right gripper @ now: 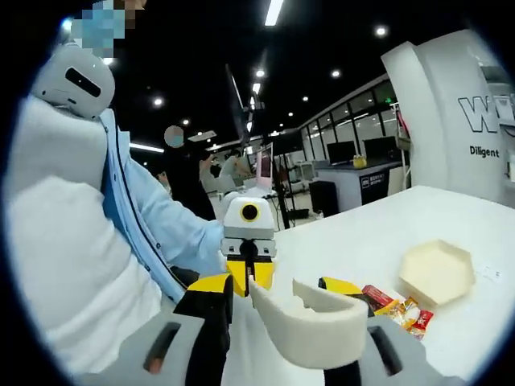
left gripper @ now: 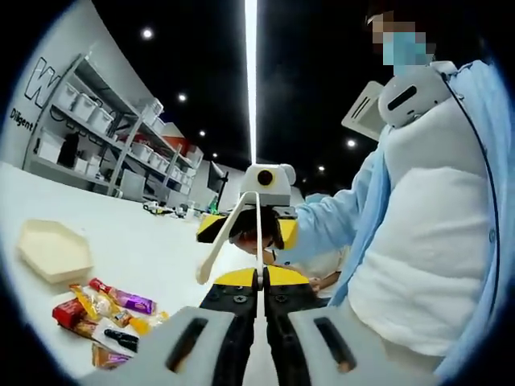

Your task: Place the target food into the container with the food tongs after gripping and lifting it, then release it inside without dropping or visibly crushing the food.

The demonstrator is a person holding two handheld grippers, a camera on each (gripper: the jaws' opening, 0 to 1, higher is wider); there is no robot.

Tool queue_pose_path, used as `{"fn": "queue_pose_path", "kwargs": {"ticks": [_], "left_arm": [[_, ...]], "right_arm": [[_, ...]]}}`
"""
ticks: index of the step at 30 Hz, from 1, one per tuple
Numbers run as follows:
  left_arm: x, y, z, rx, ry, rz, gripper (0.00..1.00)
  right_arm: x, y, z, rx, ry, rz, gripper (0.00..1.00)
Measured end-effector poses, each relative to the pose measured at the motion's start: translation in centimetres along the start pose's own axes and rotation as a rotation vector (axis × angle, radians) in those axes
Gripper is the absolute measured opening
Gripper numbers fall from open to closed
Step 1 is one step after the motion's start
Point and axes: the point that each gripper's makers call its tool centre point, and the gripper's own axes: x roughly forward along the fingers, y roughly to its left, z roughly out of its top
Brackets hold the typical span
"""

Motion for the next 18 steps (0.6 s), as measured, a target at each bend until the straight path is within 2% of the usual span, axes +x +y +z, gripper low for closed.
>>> {"fn": "queue_pose_path", "kwargs": {"ticks": [18], "left_arm": [[0.22, -0.59, -0.22, -0.012, 0.021, -0.04, 0.0]], "right_arm": [[0.21, 0.65, -0.09, -0.018, 0.022, 0.029, 0.32]]}}
